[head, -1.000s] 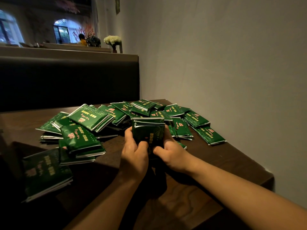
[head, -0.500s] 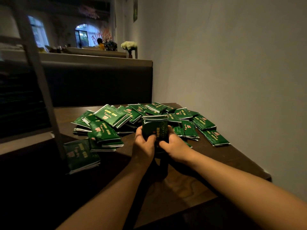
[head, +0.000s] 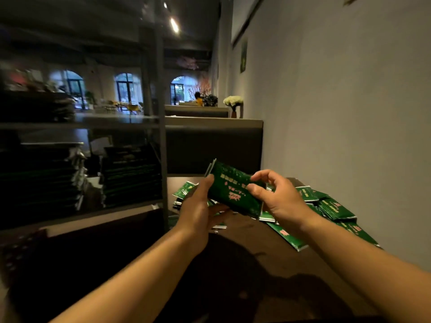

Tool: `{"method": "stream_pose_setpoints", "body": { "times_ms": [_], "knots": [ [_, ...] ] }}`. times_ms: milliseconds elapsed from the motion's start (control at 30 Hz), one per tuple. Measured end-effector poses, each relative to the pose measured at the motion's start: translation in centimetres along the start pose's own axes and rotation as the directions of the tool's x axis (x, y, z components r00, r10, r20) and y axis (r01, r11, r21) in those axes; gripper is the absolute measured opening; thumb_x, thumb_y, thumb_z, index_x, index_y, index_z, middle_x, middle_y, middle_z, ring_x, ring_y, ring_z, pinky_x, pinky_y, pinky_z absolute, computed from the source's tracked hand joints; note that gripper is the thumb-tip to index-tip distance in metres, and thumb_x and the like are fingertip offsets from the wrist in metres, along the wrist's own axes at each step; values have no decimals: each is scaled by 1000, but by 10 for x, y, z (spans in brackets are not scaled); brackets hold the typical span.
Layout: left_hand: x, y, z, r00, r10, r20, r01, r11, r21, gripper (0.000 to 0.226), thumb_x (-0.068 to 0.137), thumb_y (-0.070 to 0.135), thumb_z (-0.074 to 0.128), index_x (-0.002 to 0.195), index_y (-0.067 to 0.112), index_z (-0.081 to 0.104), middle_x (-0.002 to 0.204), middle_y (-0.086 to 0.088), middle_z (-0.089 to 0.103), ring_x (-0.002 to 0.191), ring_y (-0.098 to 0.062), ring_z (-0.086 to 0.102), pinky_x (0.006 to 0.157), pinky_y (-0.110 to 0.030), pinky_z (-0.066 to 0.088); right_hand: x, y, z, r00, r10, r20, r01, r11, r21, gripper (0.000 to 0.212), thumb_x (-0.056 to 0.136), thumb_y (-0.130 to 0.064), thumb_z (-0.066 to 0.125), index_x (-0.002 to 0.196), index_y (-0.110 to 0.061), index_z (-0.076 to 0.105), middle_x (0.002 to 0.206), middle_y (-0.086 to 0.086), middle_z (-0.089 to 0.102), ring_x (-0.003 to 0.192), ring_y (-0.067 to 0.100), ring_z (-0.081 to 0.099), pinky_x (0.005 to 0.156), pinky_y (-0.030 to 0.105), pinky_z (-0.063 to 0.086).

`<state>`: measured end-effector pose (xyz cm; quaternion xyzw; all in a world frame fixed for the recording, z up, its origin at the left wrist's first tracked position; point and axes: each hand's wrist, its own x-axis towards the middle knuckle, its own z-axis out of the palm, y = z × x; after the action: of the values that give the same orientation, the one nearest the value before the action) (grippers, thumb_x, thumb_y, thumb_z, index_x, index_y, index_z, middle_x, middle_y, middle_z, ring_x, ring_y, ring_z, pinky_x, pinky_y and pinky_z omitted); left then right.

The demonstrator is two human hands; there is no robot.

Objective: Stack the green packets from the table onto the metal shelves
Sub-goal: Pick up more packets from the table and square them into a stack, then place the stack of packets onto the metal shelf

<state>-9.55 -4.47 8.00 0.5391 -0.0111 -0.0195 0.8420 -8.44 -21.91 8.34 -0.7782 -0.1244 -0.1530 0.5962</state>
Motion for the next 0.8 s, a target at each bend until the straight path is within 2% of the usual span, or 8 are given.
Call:
{"method": "stream_pose_setpoints", "body": {
  "times_ms": [100, 233, 333, 433, 567, 667, 767, 800],
  "knots": [
    [-14, 37, -14, 999, 6, -41, -7, 999, -36, 24, 92, 34, 57, 107, 15, 62, 101, -9, 69, 86, -25, 70, 67, -34, 57, 4, -33, 19, 998, -32, 61, 34, 999, -21, 9, 89, -25, 67, 98, -24, 66, 104, 3, 67, 96, 22, 68, 80, 43, 59],
    [-31, 79, -33, 992, 65, -107, -70, 997, -44, 26, 97, 30, 48, 97, 10, 65, 84, -10, 74, 75, -24, 70, 63, -33, 55, 11, -73, 49, 991, -94, 96, 93, 996, 16, 10, 92, -20, 63, 99, -19, 71, 94, 1, 71, 85, 9, 69, 66, 20, 54],
    [-45, 108, -46, 984, 123, -132, -130, 990, -51, 30, 98, 25, 43, 86, 8, 64, 66, -8, 72, 69, -21, 69, 58, -31, 56, 17, -99, 72, 985, -103, 141, 102, 995, 15, 13, 95, -24, 59, 101, -24, 70, 100, -1, 70, 95, 12, 67, 81, 30, 57],
    [-54, 134, -65, 972, 155, -177, -172, 981, -86, 29, 99, 21, 42, 90, 4, 64, 71, -12, 73, 78, -23, 68, 55, -31, 59, 25, -125, 97, 971, -141, 194, 140, 990, 22, 14, 94, -23, 61, 103, -27, 70, 106, 0, 69, 104, 19, 64, 89, 39, 55],
    [-60, 166, -92, 938, 235, -256, -265, 960, -92, 32, 101, 28, 42, 101, 7, 65, 94, -15, 72, 87, -25, 69, 59, -34, 59, 42, -166, 135, 955, -186, 232, 183, 982, 33, 16, 96, -15, 58, 105, -23, 68, 106, 5, 67, 99, 19, 65, 70, 24, 58],
    [-63, 181, -113, 908, 269, -320, -306, 950, -68, 37, 100, 42, 39, 100, 14, 63, 91, -8, 71, 83, -27, 68, 60, -35, 54, 69, -190, 167, 951, -222, 215, 234, 972, -35, 18, 98, -14, 54, 111, -18, 65, 107, 5, 67, 99, 19, 65, 84, 32, 57],
    [-64, 182, -132, 908, 223, -355, -244, 970, -15, 35, 100, 43, 39, 104, 17, 63, 96, -3, 66, 79, -21, 62, 61, -31, 49, 104, -203, 194, 964, -209, 167, 238, 956, -174, 21, 98, -7, 50, 115, -6, 61, 96, 8, 64, 86, 22, 62, 70, 27, 54],
    [-65, 181, -135, 910, 209, -358, -225, 974, -3, 32, 100, 39, 40, 103, 17, 64, 95, -3, 66, 73, -19, 58, 60, -30, 46, 118, -206, 199, 968, -207, 141, 237, 938, -253, 20, 96, -5, 50, 113, -3, 60, 97, 10, 63, 87, 23, 61, 71, 28, 53]
  ]
}}
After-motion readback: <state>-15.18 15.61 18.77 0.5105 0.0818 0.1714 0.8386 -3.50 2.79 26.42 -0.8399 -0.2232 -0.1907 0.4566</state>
